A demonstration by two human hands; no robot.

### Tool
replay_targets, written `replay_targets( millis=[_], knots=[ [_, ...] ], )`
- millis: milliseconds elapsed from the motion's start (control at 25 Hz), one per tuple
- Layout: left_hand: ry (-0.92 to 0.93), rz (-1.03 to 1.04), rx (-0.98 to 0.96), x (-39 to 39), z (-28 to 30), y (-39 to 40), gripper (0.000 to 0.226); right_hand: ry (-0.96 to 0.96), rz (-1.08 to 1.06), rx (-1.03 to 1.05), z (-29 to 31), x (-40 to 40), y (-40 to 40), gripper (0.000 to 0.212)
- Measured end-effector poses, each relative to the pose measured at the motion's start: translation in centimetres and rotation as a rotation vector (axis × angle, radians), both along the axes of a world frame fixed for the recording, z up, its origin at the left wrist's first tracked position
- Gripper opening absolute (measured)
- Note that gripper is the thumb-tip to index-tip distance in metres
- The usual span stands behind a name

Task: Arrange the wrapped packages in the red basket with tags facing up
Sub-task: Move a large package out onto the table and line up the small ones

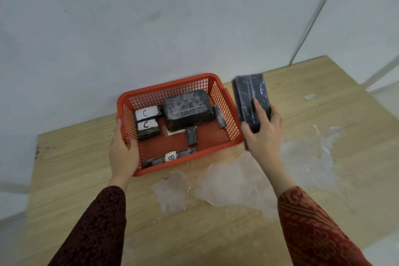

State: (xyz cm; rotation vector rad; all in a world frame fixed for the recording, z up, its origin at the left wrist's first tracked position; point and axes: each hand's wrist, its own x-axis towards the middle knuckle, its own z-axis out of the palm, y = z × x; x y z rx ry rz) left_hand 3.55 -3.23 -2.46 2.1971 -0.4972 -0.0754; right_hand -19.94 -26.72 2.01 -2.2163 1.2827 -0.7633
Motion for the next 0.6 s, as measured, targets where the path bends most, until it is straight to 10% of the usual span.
replay_targets(
  millis=[320,600],
  knots=[
    [0.034,0.017,-0.015,-0.2,0.1,0.2,0.06,0.42,-0.149,0.335,-6.8,-4.8,1.1,0.057],
    [0.034,0.029,-0.03,0.0,0.1,0.3,0.06,-0.032,0.181,-0.038,-1.5,0.9,1.5,0.036]
  ],
)
